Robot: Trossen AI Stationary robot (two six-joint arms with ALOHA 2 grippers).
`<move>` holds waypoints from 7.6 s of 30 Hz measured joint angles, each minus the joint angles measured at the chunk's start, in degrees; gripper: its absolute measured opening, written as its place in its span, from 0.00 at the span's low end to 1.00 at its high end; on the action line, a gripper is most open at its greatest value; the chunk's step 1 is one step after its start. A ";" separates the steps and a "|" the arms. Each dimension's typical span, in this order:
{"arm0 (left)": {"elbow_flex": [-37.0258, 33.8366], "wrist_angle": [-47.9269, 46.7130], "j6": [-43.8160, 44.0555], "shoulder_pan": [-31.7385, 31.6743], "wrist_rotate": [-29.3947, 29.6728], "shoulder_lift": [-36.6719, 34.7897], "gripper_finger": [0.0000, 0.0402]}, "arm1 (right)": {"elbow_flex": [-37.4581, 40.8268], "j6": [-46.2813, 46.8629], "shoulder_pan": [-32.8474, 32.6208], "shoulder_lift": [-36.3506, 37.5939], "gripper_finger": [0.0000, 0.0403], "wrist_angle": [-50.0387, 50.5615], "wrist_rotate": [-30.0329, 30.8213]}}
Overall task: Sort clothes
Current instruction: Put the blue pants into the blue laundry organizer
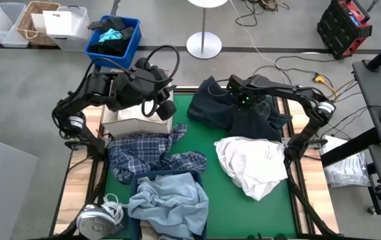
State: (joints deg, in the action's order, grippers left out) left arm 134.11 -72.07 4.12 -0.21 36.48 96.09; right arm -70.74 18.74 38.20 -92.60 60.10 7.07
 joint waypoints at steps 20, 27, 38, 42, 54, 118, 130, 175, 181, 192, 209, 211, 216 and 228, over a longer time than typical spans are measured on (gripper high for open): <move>0.01 0.95 -1.16 0.00 0.01 0.38 0.19 | -2.94 -2.76 -0.08 10.45 0.04 -0.83 -1.52; 0.01 5.06 -6.88 -0.02 -4.21 0.38 0.19 | -3.65 -0.05 -1.83 23.09 0.03 -6.49 -2.97; 0.01 13.75 -15.10 -3.96 -26.21 4.30 0.21 | -3.69 -3.35 -9.74 32.13 0.03 -17.65 -5.86; 0.01 13.61 -16.19 -6.12 -31.61 7.04 0.29 | -3.69 -6.36 -13.36 32.02 0.03 -18.12 -6.05; 0.01 16.64 -20.56 -7.38 -34.03 14.55 0.57 | -4.64 -8.93 -18.97 32.05 0.03 -26.45 -6.05; 0.78 46.50 -17.43 -10.36 -46.56 1.91 0.00 | -39.71 -17.42 -21.91 11.58 0.90 -25.84 -31.53; 0.80 46.03 -16.88 -10.36 -45.95 2.20 0.00 | -46.10 -23.37 -24.57 4.65 0.54 -25.77 -31.34; 0.12 11.08 -15.39 -10.84 -40.92 0.84 0.64 | -60.08 -31.90 -24.57 9.88 0.05 -27.82 -3.72; 0.10 14.58 -13.55 -10.84 -41.07 5.22 0.64 | -62.20 -30.75 -24.57 9.65 0.05 -32.84 0.45; 0.12 24.60 -11.68 -10.91 -33.12 11.37 0.62 | -64.18 -27.48 -25.56 8.42 0.04 -33.05 0.66; 0.45 30.48 -15.83 -7.31 -34.41 8.48 0.01 | -64.52 -25.63 -25.68 9.51 0.09 -17.23 25.79; 0.76 32.81 -15.26 -7.40 -34.41 6.99 0.01 | -64.50 -24.02 -25.68 9.49 0.13 -11.35 27.08; 0.73 36.01 -12.66 -7.45 -34.30 5.29 0.00 | -64.39 -17.62 -25.70 9.43 0.23 3.58 25.50; 0.71 44.23 -6.32 -7.69 -34.19 4.55 0.00 | -63.24 -1.37 -25.92 10.10 0.60 28.68 16.93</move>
State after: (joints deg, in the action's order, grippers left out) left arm 134.82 -27.83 -2.20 -7.90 2.28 100.64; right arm -133.98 17.37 12.28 -82.50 88.79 24.00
